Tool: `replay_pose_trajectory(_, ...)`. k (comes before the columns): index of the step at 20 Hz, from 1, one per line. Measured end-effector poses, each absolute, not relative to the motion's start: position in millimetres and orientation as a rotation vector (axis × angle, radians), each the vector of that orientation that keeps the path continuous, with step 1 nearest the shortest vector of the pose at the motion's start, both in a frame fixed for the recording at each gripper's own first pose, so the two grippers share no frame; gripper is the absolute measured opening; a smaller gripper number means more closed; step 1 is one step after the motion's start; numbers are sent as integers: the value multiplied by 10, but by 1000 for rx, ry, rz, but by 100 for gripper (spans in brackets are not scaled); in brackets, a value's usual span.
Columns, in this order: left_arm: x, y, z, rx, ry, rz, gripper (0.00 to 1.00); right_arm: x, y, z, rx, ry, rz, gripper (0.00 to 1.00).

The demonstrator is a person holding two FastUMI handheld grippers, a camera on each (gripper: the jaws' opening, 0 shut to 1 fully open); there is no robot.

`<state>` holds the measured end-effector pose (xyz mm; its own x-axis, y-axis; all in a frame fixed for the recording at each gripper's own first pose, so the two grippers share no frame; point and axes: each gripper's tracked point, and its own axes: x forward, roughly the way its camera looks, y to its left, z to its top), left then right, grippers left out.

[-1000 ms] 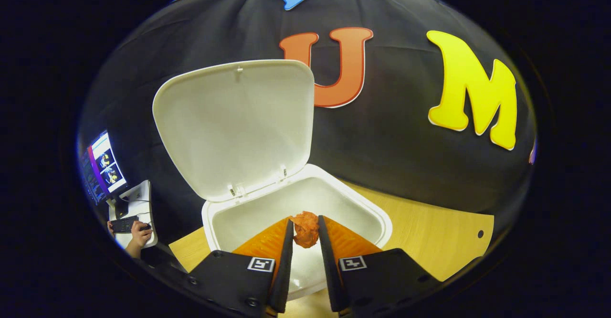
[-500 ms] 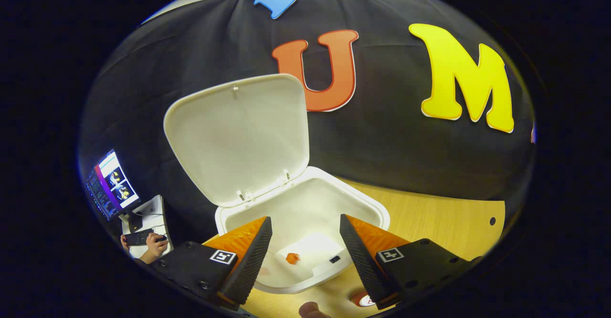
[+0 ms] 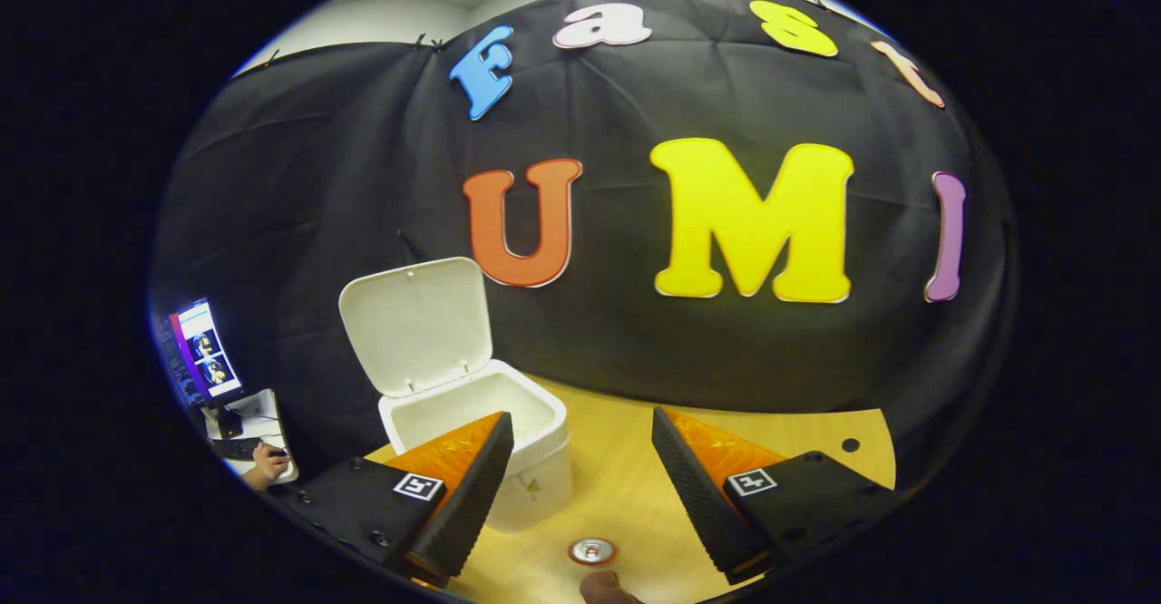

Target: Press the lid of the desktop garbage bin to open it, pick up the crumpled paper on the desktop and throw it into the bin, then pick up the pop can on the desktop and drop it into the bin, and finally close the garbage bin lid.

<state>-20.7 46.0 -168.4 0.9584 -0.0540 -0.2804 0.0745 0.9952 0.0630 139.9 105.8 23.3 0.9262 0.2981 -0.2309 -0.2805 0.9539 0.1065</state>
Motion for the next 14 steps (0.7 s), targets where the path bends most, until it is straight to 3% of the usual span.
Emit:
replay_pose_trajectory(1,-139,346,-1738,74,280,-86,99,1366,779,150,74,252,249,94)
replay_pose_trajectory(2,-68,240,-1808,81,282,-102,99,1316,531,40,78,268,211,97)
replay_pose_trajectory(8,327,-417,-2320,114,324,-196,99,912,-796,-807,77,410,-40,97)
replay_pose_trajectory(14,771,-640,-2757,71,380,-171,99,670,-1377,-1216,86,509,-151,94)
